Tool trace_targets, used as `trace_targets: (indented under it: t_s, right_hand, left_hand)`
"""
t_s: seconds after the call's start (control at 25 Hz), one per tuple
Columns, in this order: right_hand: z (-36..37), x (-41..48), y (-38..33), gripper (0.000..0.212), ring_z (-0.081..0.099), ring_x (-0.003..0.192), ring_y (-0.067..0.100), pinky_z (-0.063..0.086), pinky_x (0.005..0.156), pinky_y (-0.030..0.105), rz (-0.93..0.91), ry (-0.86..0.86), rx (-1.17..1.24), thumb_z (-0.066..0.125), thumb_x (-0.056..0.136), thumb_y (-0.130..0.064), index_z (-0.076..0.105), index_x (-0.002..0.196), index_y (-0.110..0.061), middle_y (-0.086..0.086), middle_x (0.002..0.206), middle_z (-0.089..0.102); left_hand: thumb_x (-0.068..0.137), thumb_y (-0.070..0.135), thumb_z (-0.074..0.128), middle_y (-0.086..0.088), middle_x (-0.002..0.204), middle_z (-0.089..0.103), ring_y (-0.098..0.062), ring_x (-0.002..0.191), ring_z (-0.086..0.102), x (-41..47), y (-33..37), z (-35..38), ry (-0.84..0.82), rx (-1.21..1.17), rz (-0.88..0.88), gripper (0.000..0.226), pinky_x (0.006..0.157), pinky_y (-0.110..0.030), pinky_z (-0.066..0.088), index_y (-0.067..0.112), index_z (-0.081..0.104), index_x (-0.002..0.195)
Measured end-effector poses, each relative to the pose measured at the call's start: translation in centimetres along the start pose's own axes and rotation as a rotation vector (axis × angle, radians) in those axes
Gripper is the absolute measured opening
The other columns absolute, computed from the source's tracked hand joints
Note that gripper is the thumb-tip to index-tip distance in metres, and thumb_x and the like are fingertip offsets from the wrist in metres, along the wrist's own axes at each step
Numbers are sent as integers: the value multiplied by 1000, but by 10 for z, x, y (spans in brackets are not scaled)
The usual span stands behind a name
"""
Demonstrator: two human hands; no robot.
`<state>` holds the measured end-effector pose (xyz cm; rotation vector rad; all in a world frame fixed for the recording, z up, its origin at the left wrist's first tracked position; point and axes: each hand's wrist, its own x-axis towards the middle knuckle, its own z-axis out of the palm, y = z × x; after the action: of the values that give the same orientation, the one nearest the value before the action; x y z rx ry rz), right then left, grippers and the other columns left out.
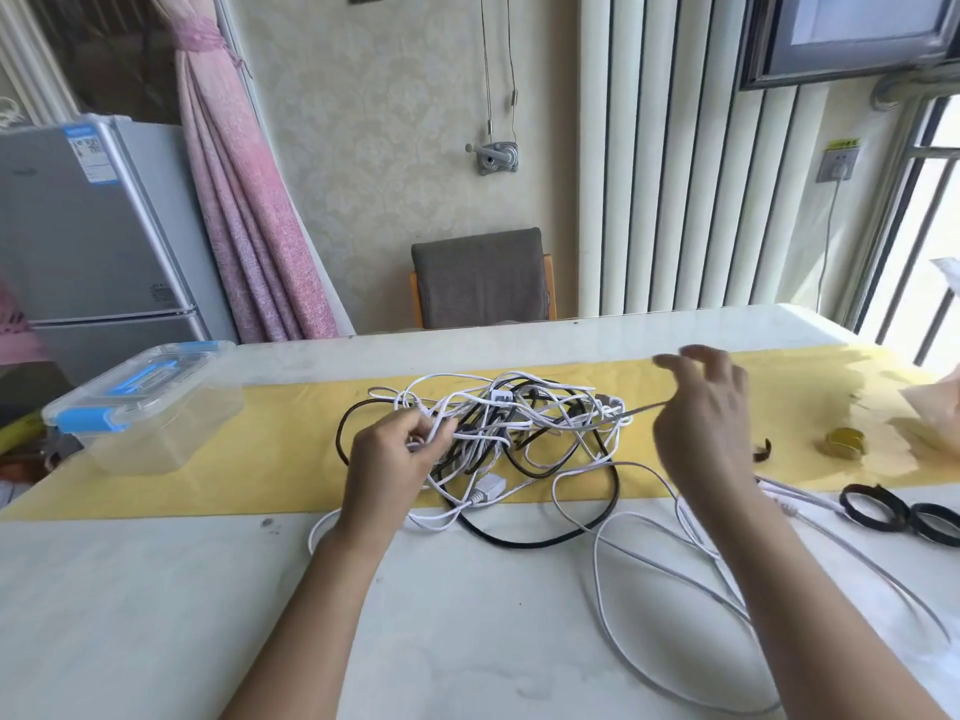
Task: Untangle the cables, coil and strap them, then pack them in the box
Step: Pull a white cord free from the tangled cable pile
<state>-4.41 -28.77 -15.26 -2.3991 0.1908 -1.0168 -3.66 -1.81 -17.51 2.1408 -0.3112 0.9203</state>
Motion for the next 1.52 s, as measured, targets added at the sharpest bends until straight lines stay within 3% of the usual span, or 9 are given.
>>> trace_targets:
  t_s: [0.2, 0.36, 0.48, 0.56, 0.76, 0.92, 1.12, 1.28, 1.52]
  right_hand:
    - [21, -48, -58, 37, 45, 122, 22, 19, 116, 32, -570, -276, 324, 40, 92, -15, 55, 125, -9, 5, 126, 54]
    - [36, -63, -67, 35, 43, 123, 22, 22, 114, 36, -695, -346, 269, 45, 97, -35, 53, 123, -13, 4, 128, 50]
    - [41, -50, -53, 35, 50, 89, 25, 35, 101, 39, -658, -205, 198, 40, 98, -40, 57, 88, -11, 5, 95, 54]
    - [43, -42, -43, 49, 49, 75, 23, 34, 103, 39, -646, -231, 178, 31, 97, -51, 54, 75, -14, 1, 80, 51]
    - [35, -34, -37, 39, 37, 65, 13, 40, 99, 30, -665, -335, 245, 43, 90, -51, 43, 65, -21, -11, 61, 41]
    - [16, -25, -41, 33, 26, 63, 8, 26, 57, 21, -657, -184, 308, 47, 93, -36, 38, 66, -20, -11, 63, 35]
    - [-15, -1, -28, 34, 32, 60, 19, 21, 56, 29, -499, 184, 250, 48, 94, -24, 42, 65, -8, 1, 61, 40]
    - [-24, 13, -1, 35, 37, 60, 27, 13, 58, 33, -96, 260, 190, 46, 94, -27, 40, 66, -7, 6, 63, 42]
    - [-10, 13, 8, 34, 41, 63, 33, 17, 58, 36, -4, 99, 159, 55, 95, -21, 43, 66, -7, 7, 64, 45]
  left_hand:
    - [81, 31, 65, 12, 57, 43, 0, 55, 43, -7, 16, 14, -78, -35, 131, 30, 53, -11, 32, 22, 44, 61]
    - [75, 34, 54, 9, 61, 53, -9, 59, 51, -15, 26, 19, -267, -54, 105, 28, 53, -16, 35, 8, 60, 69]
    - [73, 20, 71, 11, 64, 55, -1, 60, 51, -11, 27, 17, -303, -153, -21, 12, 55, -9, 35, 14, 61, 70]
    - [72, 6, 79, 9, 80, 62, -1, 75, 58, -8, 27, 11, -338, -170, -20, 24, 64, -8, 40, 23, 65, 81]
    - [75, -16, 62, 19, 105, 63, 0, 102, 60, 4, 8, -5, -373, -234, -45, 53, 82, -12, 48, 34, 70, 89]
    - [75, -4, 74, 17, 102, 61, 2, 90, 58, 12, -3, -13, -185, -86, -54, 38, 74, -12, 47, 32, 68, 84]
    - [71, 0, 76, 10, 95, 59, -7, 87, 58, 18, -11, -27, 39, 119, -68, 36, 76, -19, 43, 34, 66, 75]
    - [76, 16, 77, -7, 96, 63, -7, 86, 59, 21, -23, -46, 246, 112, -93, 12, 79, -13, 39, 13, 70, 85]
    - [77, 33, 77, 10, 82, 67, -5, 72, 61, 14, -9, -26, -42, -136, -81, 12, 70, -16, 47, 30, 65, 77]
